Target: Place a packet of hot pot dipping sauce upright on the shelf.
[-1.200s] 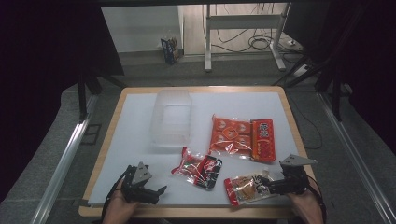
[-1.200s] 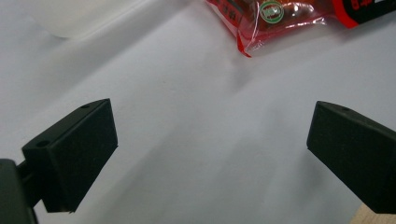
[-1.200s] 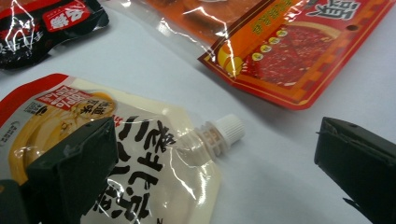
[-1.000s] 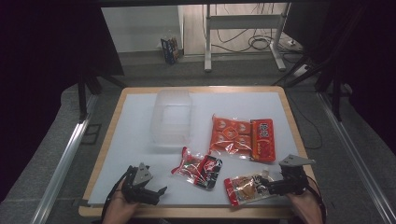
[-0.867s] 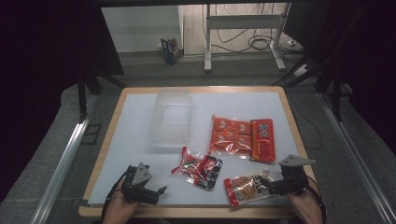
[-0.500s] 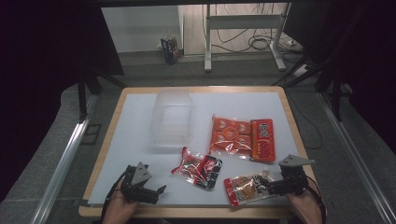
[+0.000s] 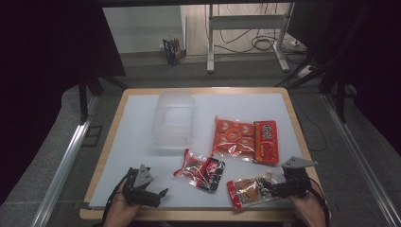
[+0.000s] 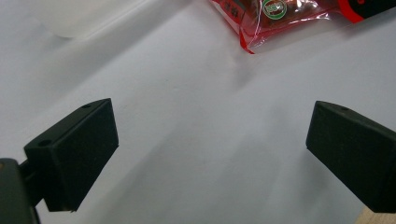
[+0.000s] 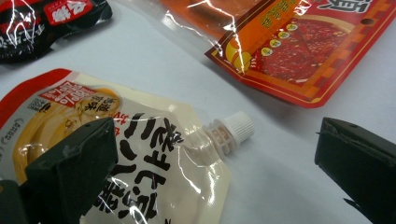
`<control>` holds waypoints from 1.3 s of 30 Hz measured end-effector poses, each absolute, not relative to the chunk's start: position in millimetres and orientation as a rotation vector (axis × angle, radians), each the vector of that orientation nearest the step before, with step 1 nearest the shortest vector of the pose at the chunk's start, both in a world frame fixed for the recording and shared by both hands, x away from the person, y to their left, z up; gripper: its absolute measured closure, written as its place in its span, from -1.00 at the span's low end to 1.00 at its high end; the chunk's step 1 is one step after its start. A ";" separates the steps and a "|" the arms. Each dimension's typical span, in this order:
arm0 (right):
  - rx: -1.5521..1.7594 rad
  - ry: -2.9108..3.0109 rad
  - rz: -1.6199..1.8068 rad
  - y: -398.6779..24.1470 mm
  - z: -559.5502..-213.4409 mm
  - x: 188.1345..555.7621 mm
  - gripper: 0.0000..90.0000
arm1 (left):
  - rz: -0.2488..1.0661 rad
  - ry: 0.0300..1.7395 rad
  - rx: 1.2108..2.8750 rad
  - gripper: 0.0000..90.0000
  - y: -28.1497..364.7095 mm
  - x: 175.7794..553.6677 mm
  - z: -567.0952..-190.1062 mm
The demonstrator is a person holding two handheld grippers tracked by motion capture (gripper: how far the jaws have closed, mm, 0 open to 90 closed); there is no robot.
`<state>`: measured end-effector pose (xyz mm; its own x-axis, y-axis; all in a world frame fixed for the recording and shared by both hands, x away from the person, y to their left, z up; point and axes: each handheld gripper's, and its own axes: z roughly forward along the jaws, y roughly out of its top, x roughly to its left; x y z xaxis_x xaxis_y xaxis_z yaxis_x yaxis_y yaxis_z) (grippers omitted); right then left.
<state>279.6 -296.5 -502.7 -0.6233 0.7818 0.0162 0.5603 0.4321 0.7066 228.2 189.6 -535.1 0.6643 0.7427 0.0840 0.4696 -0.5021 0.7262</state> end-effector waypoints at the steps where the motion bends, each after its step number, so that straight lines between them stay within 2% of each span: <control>1: 1.157 2.362 1.004 -297.0 -501.9 279.6 -1.00 | 0.512 0.928 2.194 -0.95 189.6 228.5 -535.2; 16: 1.173 2.331 0.997 -299.3 -504.0 284.9 -1.00 | 0.518 0.933 2.184 -0.96 190.2 228.1 -534.6; 39: 1.270 2.355 0.971 -305.4 -510.3 320.6 -0.98 | 0.516 0.921 2.217 -0.96 186.3 228.3 -537.6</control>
<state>320.6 -305.4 -510.3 -0.5670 0.8217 0.0570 0.6232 0.3827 0.6820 228.3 186.3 -537.6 0.6724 0.7336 0.0987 0.4674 -0.5242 0.7119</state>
